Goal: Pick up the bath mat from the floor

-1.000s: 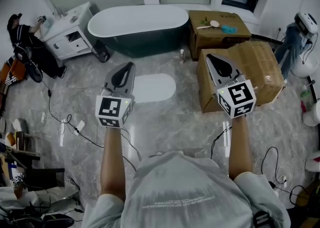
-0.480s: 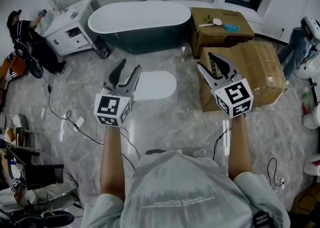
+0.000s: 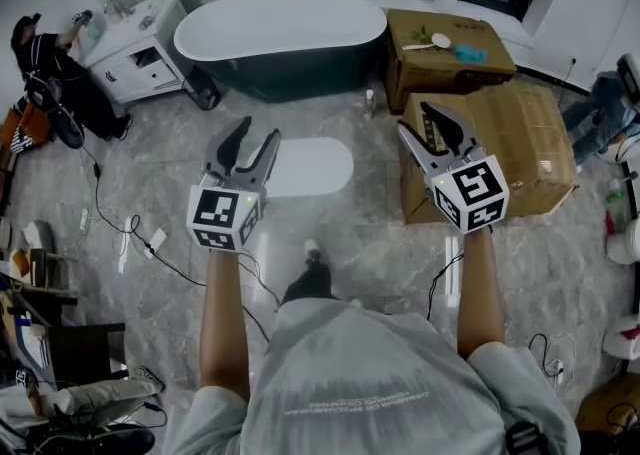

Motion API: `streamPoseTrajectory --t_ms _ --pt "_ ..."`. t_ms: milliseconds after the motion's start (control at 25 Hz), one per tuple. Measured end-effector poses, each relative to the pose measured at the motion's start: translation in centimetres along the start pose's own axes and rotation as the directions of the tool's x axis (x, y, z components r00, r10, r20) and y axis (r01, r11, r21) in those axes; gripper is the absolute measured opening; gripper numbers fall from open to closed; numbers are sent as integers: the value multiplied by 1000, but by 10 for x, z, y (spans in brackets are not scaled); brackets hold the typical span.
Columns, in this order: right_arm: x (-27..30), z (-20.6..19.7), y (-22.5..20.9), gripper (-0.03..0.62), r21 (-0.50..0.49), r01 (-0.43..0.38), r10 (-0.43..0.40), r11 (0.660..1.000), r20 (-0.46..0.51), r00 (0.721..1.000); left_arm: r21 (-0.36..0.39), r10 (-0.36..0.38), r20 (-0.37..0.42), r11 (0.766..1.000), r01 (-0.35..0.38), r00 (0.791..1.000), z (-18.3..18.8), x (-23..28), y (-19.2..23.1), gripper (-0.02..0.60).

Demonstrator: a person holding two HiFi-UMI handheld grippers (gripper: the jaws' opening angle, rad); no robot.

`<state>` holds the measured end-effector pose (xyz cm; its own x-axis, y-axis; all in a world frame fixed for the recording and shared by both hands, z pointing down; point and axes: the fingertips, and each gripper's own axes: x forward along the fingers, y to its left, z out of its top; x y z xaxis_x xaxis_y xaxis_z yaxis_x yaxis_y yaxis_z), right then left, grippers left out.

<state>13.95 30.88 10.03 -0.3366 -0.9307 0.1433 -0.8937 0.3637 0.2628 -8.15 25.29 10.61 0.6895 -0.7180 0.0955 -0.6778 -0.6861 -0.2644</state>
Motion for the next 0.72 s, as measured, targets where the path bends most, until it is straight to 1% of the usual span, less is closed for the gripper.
streamPoseTrajectory --t_ms 120,280,480,720 --pt "21 -9 -13 187 10 5 -5 1000 -10 1000 4 -6 -14 1000 6 1000 -11 22 10 198" --pt "61 -17 -33 187 7 14 -13 1000 -26 1000 -6 -8 -21 1000 8 1000 -25 58 40 198" --pt "122 -16 -67 187 13 38 -37 999 -31 999 0 -24 -17 1000 24 1000 -33 116 85 198" --pt "190 -5 -100 187 15 55 -54 998 -36 998 7 -43 -12 999 43 999 -34 177 140 198"
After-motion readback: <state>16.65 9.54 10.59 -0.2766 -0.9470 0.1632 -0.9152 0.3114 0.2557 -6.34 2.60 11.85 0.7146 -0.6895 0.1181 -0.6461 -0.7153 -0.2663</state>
